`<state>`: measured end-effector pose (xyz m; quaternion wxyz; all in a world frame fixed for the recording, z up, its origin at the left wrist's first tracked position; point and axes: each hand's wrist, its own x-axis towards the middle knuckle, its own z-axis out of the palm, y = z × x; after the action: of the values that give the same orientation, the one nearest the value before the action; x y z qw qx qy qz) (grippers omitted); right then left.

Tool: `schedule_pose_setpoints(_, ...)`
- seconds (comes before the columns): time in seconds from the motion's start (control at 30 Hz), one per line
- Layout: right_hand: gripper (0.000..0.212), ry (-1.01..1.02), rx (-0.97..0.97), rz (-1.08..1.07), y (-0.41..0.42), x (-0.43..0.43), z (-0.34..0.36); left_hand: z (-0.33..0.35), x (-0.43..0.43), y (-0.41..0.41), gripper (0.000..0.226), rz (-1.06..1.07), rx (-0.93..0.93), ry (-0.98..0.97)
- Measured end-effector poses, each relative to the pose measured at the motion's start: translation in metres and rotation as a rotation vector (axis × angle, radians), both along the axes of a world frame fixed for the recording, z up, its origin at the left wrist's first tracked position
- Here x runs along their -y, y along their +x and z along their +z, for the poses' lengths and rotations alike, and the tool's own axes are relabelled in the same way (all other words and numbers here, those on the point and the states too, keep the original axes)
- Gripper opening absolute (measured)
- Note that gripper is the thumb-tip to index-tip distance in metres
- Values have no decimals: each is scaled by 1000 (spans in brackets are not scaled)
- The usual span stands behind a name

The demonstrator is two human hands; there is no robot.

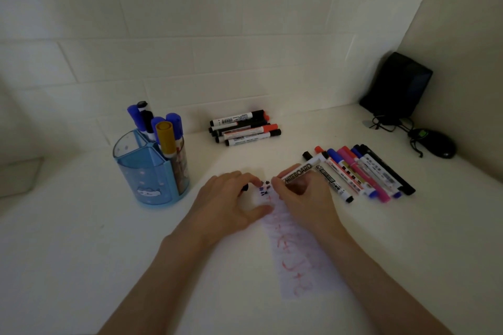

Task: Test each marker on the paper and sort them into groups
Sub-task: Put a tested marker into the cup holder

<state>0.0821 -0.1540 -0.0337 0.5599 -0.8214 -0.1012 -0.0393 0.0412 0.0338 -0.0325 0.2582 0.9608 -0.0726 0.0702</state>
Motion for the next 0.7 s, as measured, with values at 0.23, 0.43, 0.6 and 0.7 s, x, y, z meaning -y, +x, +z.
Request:
schedule_pose_setpoints(0.23,10,10,-30,10,0,-1,-2,1,1,0,61,-7,-8,5)
schedule_pose_setpoints(0.43,6,38,-55,17,1,0,-1,2,1,1,63,3,-26,26)
schedule_pose_setpoints(0.6,9,278,-152,-13,5,8,9,1,-4,-4,37,16,-75,-229)
schedule_pose_setpoints(0.7,8,412,-148,5,6,14,16,4,-8,-5,25,-27,56,-322)
